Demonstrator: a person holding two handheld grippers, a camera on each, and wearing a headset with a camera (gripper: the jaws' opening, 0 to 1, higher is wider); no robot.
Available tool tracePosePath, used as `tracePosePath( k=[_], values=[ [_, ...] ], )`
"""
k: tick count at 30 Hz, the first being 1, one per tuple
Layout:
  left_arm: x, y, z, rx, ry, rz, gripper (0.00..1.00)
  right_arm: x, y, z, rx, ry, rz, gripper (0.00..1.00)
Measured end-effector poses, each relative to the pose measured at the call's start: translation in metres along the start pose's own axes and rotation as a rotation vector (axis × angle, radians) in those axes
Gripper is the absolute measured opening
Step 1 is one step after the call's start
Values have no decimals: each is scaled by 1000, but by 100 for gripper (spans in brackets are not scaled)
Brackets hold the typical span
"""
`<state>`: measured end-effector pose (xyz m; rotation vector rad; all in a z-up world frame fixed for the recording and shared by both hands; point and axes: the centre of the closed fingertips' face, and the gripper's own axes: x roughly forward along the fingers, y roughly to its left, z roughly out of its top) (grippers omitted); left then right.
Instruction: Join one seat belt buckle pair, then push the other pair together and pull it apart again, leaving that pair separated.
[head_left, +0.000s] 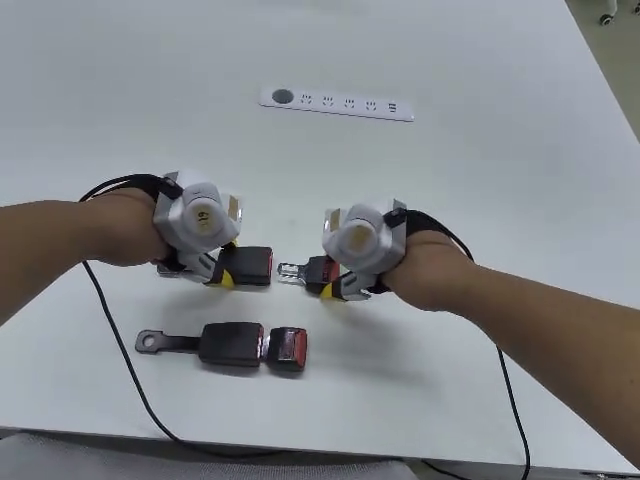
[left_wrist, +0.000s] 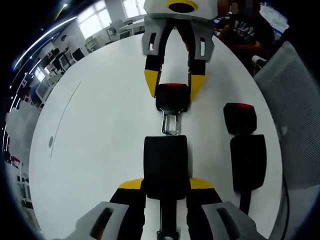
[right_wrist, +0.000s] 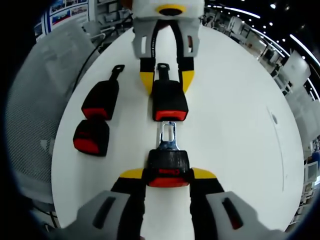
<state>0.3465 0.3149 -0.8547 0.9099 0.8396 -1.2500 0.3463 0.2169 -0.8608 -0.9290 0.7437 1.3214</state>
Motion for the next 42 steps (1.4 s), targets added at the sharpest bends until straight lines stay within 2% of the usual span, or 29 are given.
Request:
tracePosePath(
  k=[13,23,30,34,42],
  values=[
    [1,0,0,7,3,2,32,1,-4,3,-23,24,-20,34],
    [0,-1,1,14,5,-3,32,5,-4,16,-54,-18,-20,34],
    [1,0,2,28,-4,-10,32,9,-5,14,-11,-57,3,33],
    [1,-1,2,39,-5,-13,31,10,-5,18,-39,-67,8,33],
    [2,0,2,46,-8,-36,31,11,-6,20,-48,-78,5,32]
  ],
)
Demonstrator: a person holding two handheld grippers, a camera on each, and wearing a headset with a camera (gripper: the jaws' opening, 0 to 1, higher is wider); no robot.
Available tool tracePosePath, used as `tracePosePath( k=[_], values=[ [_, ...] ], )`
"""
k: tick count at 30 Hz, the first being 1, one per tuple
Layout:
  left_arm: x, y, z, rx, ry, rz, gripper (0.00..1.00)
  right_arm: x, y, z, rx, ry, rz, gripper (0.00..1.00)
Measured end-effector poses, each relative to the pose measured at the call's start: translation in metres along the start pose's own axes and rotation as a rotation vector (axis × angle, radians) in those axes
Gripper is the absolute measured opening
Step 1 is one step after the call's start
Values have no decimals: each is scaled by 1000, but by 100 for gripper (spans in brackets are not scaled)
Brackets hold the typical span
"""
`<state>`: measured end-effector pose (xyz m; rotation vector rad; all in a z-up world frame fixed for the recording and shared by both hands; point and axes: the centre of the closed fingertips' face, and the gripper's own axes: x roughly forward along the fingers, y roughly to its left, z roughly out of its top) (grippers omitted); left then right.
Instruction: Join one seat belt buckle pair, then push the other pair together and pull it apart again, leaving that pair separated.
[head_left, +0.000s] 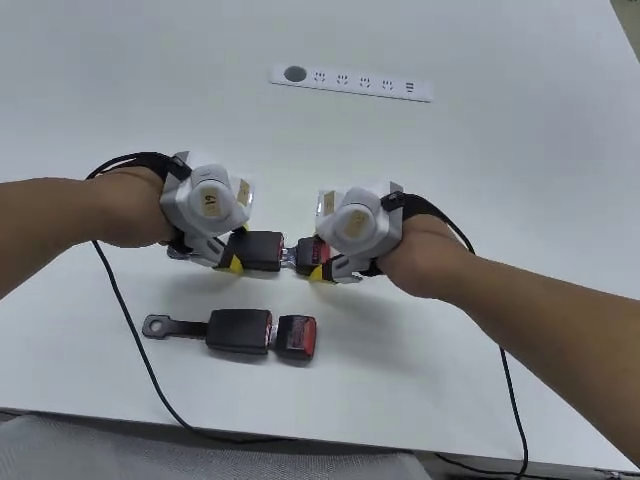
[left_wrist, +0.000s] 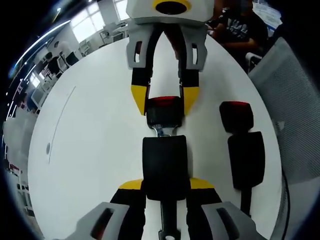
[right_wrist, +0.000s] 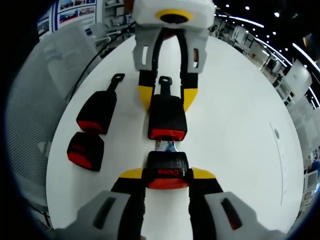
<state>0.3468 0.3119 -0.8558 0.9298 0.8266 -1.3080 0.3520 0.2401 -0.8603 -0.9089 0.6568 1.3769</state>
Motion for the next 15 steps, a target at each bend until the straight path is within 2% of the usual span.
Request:
tracePosePath(
  k=[10,15],
  values=[
    [1,0,0,3,-17,5,31,7,0,10,24,-15,-4,31],
    [0,0,0,-2,-19,10,31,7,0,10,29,-15,1,32]
  ],
)
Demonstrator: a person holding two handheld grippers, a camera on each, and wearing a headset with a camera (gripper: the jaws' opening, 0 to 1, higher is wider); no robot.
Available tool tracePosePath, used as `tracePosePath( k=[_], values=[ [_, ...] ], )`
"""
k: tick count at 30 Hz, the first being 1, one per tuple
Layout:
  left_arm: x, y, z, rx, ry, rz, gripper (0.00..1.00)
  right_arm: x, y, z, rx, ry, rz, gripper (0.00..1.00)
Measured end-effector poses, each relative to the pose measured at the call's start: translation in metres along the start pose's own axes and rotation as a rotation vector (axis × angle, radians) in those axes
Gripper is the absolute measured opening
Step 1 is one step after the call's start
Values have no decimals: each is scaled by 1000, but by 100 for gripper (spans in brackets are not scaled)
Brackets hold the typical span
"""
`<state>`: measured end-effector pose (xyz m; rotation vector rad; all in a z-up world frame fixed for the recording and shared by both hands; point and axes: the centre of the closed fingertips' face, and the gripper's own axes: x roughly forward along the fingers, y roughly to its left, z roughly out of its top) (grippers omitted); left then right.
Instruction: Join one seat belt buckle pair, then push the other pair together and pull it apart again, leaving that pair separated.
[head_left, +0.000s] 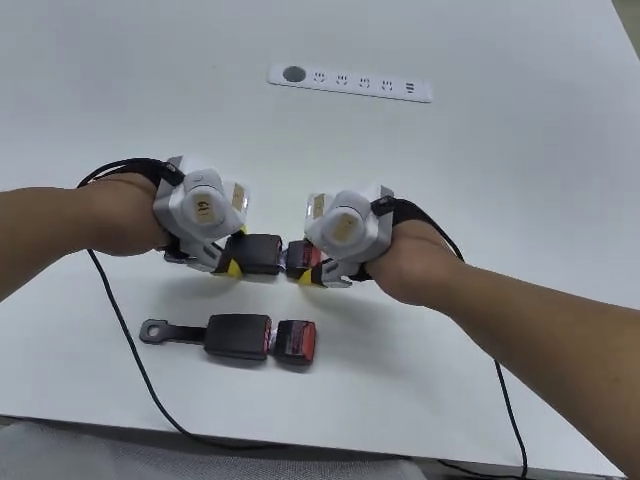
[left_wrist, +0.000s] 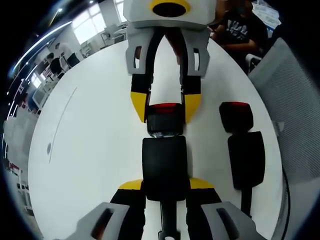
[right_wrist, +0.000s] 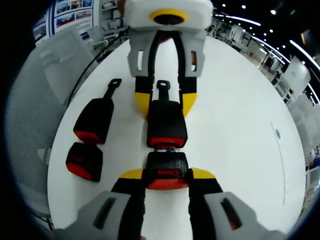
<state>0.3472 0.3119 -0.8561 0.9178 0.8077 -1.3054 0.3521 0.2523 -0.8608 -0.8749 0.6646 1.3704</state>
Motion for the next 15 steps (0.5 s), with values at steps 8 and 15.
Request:
tracePosePath(
  k=[8,15],
  values=[
    [-1,0,0,-16,-3,10,31,-1,0,-1,-18,4,-8,32],
    [-1,0,-1,-27,-18,13,31,-9,-1,-13,-10,23,-6,33]
  ],
)
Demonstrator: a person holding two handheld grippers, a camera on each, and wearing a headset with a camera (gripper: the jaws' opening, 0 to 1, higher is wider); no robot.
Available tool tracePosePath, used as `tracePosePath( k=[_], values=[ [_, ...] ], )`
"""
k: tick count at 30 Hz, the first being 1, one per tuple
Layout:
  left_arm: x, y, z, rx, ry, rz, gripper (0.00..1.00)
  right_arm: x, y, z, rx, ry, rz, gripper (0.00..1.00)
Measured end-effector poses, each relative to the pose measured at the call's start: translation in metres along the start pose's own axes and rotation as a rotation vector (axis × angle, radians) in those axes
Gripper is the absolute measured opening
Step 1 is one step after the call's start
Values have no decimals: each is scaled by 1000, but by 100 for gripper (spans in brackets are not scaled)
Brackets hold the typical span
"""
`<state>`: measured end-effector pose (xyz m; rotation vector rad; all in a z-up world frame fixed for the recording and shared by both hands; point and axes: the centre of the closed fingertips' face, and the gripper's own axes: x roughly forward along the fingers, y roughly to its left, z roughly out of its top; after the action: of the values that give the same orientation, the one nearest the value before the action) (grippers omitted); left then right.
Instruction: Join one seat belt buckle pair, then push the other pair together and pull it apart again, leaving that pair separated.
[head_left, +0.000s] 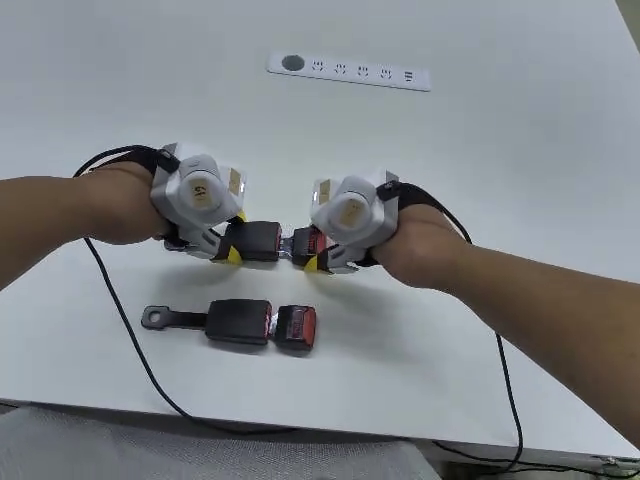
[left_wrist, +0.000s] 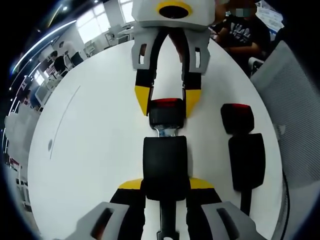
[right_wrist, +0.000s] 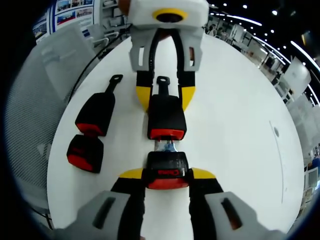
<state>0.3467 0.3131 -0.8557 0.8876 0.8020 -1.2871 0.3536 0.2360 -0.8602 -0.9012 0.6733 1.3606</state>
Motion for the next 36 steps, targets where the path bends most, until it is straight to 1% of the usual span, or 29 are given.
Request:
tracePosePath(
  k=[3,8,10,12,16,17,18,20,24,29,34,35,36],
  values=[
    [-1,0,0,-14,-20,-6,31,-4,1,-1,21,-32,-2,33],
    [-1,0,1,-23,-31,3,32,-6,1,-6,19,-35,-8,34],
    [-1,0,0,-32,-26,7,32,-10,1,-12,20,-28,-11,34],
    [-1,0,0,-39,-17,5,32,-15,2,-19,31,-21,-2,34],
    [0,0,0,-26,-8,1,32,-26,2,-38,45,-11,-7,34],
    [0,0,0,-25,-7,0,32,-27,2,-40,48,-8,-8,34],
    [0,0,0,-22,-4,-1,32,-31,2,-47,56,-3,-11,34],
    [0,0,0,-19,-1,-2,32,-35,3,-53,58,1,-11,34],
    [0,-1,0,-16,5,1,32,-44,5,-67,60,21,-18,34],
    [0,-2,1,-2,5,7,32,-56,6,-90,61,54,-24,35],
    [-1,-2,1,1,9,13,33,-64,8,-103,78,67,-19,35],
    [0,-2,2,5,14,15,33,-65,8,-105,79,72,-20,36],
    [-1,-3,2,26,30,23,33,-65,9,-106,85,78,-19,36]
  ],
)
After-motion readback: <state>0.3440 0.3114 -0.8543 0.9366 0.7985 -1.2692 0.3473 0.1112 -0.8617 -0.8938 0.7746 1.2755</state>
